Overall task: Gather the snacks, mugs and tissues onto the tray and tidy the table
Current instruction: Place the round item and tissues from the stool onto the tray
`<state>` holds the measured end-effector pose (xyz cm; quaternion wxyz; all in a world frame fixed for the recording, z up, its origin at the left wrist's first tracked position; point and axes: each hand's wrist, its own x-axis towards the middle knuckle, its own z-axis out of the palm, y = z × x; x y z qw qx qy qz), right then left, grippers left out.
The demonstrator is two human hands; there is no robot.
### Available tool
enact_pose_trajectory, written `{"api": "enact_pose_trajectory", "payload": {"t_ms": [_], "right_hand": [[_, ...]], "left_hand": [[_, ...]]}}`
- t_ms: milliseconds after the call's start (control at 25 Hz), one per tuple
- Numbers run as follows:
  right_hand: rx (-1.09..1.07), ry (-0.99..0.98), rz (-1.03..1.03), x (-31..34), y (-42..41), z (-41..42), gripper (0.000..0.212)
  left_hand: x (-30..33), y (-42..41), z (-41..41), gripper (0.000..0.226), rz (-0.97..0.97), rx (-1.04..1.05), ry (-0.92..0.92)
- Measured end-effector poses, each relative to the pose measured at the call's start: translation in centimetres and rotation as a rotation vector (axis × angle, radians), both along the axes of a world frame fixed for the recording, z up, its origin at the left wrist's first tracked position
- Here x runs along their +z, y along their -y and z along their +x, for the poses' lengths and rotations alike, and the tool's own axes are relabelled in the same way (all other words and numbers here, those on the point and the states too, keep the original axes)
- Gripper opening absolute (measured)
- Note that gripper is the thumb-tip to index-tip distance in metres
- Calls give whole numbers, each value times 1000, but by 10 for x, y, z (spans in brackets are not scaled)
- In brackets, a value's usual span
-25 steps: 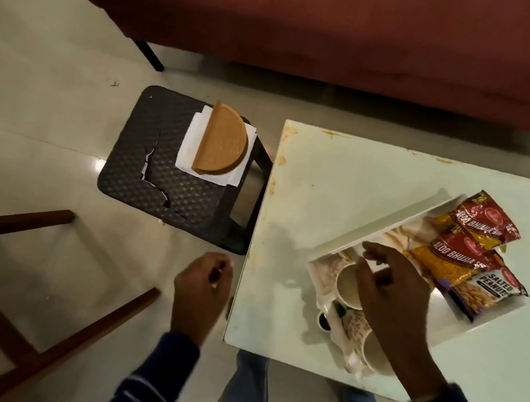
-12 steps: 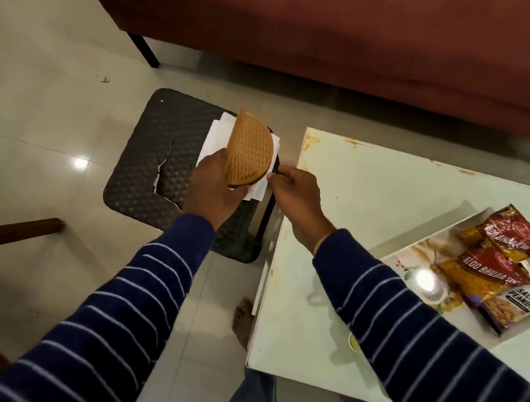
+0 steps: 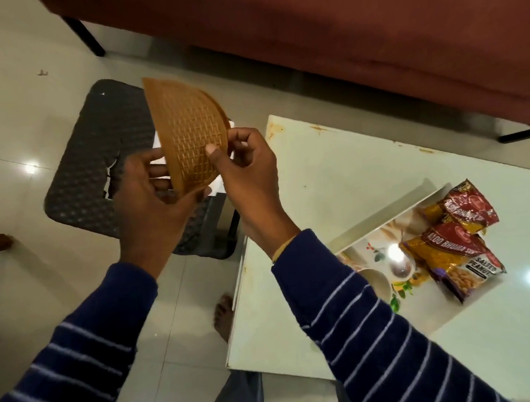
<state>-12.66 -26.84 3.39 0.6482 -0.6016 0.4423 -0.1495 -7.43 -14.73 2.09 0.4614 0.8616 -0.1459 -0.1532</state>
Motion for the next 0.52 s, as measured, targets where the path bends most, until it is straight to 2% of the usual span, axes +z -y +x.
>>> {"api": "enact_pose_trajectory", "payload": {"t_ms": [120, 240, 400, 520], "right_hand": [[51, 56, -24, 29, 11, -49, 26], [0, 16, -91, 45, 29, -123, 40], [-11, -238, -342, 57, 59, -241, 64], [7, -475, -554, 52, 78, -318, 65]], "left_hand": [[23, -4, -36, 78, -38, -118, -15], [40, 4, -75, 62, -36, -275, 45], [48, 52, -122, 66, -18, -455, 16], [41, 114, -160, 74, 32, -805, 55]]}}
